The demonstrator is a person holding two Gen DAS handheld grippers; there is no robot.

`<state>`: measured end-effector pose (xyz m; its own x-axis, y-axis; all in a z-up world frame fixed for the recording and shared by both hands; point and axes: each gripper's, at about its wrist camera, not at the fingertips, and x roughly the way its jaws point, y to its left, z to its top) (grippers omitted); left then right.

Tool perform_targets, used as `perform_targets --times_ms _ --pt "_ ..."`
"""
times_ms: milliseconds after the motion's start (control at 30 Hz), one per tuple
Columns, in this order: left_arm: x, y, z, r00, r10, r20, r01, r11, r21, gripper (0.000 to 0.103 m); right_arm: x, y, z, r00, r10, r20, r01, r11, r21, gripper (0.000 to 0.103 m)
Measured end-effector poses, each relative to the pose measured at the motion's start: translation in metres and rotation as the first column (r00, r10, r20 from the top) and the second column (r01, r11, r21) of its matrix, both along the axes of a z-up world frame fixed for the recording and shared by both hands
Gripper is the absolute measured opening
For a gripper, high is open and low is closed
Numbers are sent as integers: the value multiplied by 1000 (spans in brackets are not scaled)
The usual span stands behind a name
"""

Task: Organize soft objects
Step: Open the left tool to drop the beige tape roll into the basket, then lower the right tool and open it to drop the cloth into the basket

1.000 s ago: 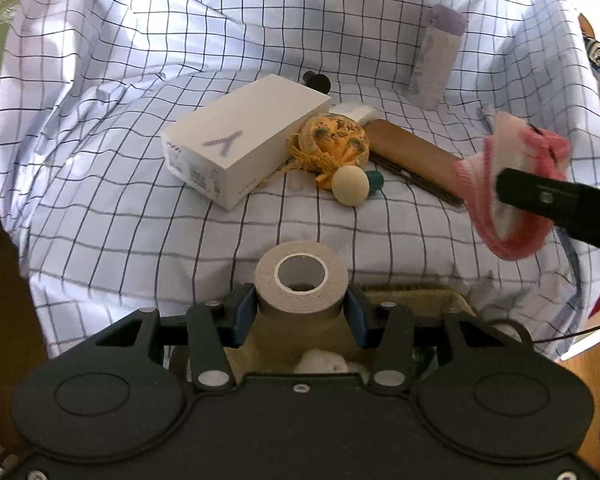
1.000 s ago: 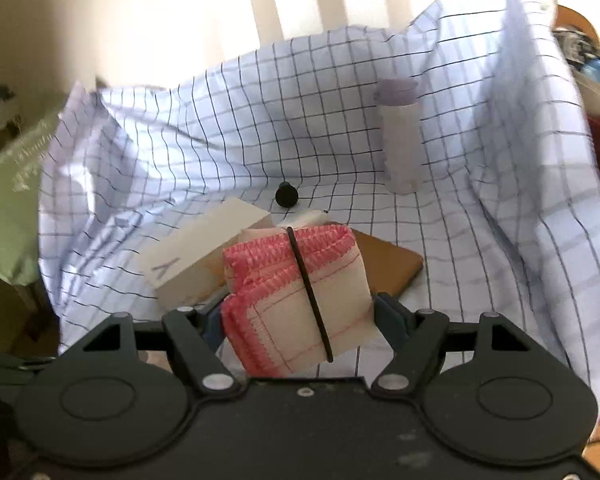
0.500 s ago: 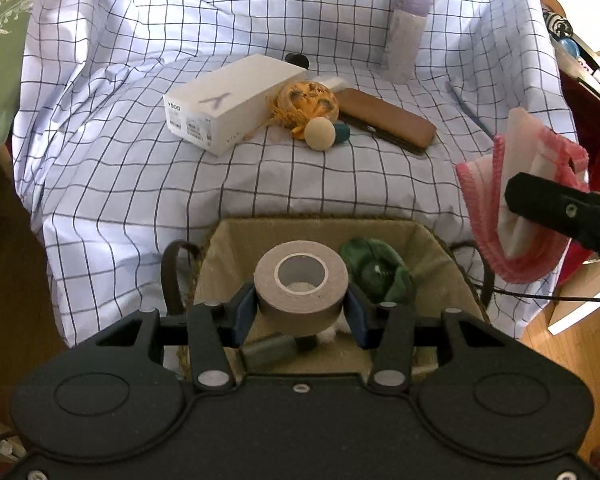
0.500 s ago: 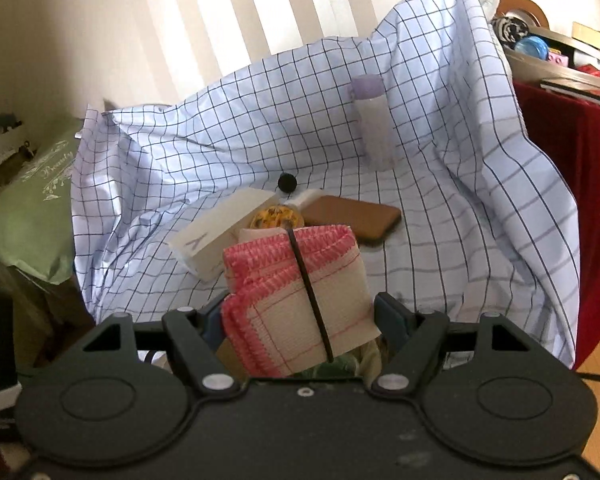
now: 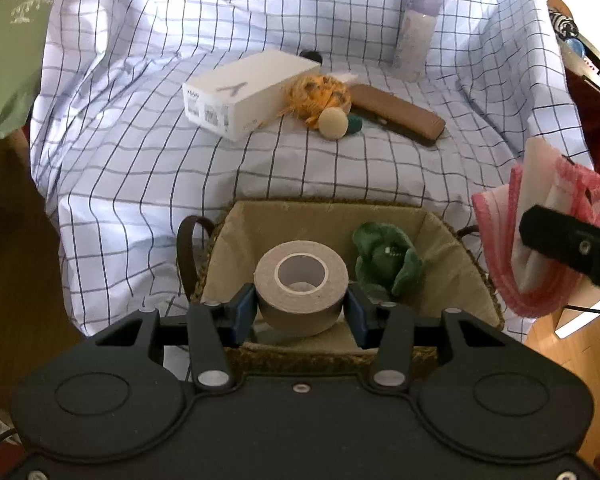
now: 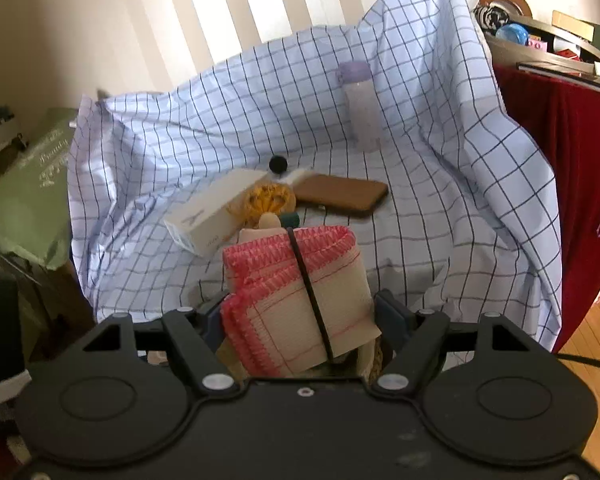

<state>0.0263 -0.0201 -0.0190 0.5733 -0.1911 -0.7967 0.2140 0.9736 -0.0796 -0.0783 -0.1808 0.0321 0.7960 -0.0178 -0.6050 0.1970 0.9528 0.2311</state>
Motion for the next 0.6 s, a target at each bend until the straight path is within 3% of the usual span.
perform_targets --times_ms 300,433,600 --pt "1 5 -11 999 15 -43 -14 1000 2 48 1 6 -4 1000 13 -27 -13 1000 -9 75" --pt "0 6 -11 999 27 -40 -27 1000 6 64 2 7 -6 999 17 -36 -17 1000 -10 75" --pt "-4 5 -9 999 34 -19 -34 999 29 69 4 7 -9 998 20 -58 -21 1000 -13 75"
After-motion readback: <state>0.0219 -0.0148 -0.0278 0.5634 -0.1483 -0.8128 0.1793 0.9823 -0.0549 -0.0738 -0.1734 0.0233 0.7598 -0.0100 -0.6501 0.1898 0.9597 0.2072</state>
